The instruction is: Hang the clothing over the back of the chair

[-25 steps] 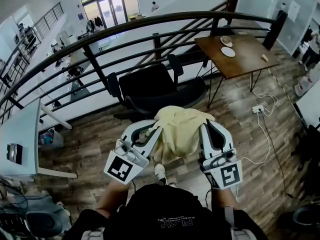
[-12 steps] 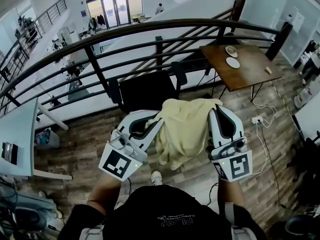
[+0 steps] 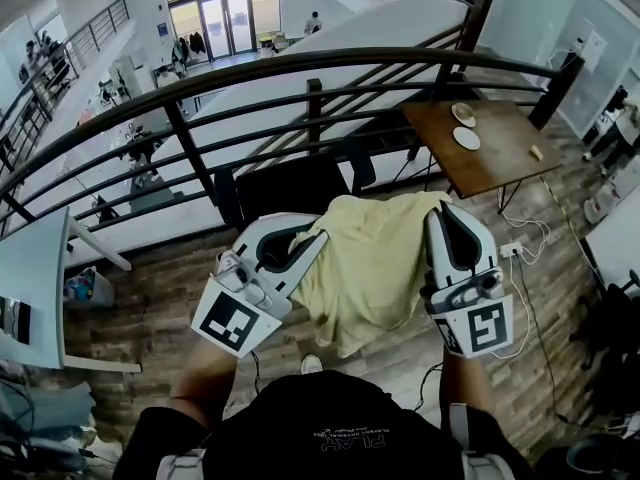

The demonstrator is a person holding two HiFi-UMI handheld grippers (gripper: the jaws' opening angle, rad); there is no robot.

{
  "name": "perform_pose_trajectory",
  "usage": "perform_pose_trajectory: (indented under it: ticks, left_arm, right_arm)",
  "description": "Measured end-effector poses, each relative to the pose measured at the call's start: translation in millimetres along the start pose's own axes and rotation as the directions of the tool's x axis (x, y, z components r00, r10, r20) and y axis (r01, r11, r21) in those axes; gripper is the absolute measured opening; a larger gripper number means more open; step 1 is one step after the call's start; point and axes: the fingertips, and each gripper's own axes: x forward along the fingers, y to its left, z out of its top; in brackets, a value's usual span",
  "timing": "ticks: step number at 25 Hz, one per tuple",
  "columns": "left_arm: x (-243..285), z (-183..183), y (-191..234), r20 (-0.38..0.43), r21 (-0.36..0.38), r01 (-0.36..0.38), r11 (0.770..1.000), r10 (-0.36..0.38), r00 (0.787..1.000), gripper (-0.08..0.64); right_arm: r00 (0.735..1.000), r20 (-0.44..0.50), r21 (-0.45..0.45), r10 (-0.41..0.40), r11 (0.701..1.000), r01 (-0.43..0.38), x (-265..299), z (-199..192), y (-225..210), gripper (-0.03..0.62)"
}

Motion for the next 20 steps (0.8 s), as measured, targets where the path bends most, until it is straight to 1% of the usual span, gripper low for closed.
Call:
perform_pose_trajectory:
  ticks: [3,5,8,12,15,18,20]
  left_arm:
    - [11.4,-1.7,12.7,0.006,-0.013,0.026,1.000,-0.026,1.000,0.025]
    - [9.6,-4.3,13.8,0.013,-0.002,0.036,0.999,-0.036,0.999,0.023]
    - [8.0,-5.0,21.9,0.024,0.012,0.039,0.999,-0.040,0.999,0.025]
    - [6.5,-7.8,37.6,0.011,-0.010,0.027,1.000,-0.027,1.000,0.023]
    - [3.7,-13.4,43.5,0.028,-0.039,0.004,0.999,-0.003,1.000,0.025]
    - [4.0,-15.8,52.8,0.065,-0.137,-0.036,0.990,0.045,0.997,0.025]
    - [7.2,-19.2,56.9,0.056,-0.148,-0.044,0.988,0.053,0.997,0.025]
  right_arm:
    - [1.000,-0.022,-0.057,0.000,0.998,-0.002,15.4,-2.5,-15.3,0.032]
    - [0.999,-0.035,-0.093,0.009,0.996,-0.012,16.6,-5.7,-16.5,0.032]
    - [0.998,-0.051,-0.105,0.024,0.994,-0.029,22.0,-7.5,-15.7,0.032]
    - [0.996,-0.082,-0.100,0.047,0.993,-0.055,37.5,-10.1,-17.0,0.032]
    - [0.994,-0.092,-0.104,0.060,0.992,-0.070,43.1,-15.5,-17.8,0.032]
    - [0.992,-0.100,-0.119,0.081,0.989,-0.093,51.6,-20.3,-18.4,0.032]
    - [0.990,-0.107,-0.123,0.096,0.986,-0.109,56.4,-22.8,-20.5,0.032]
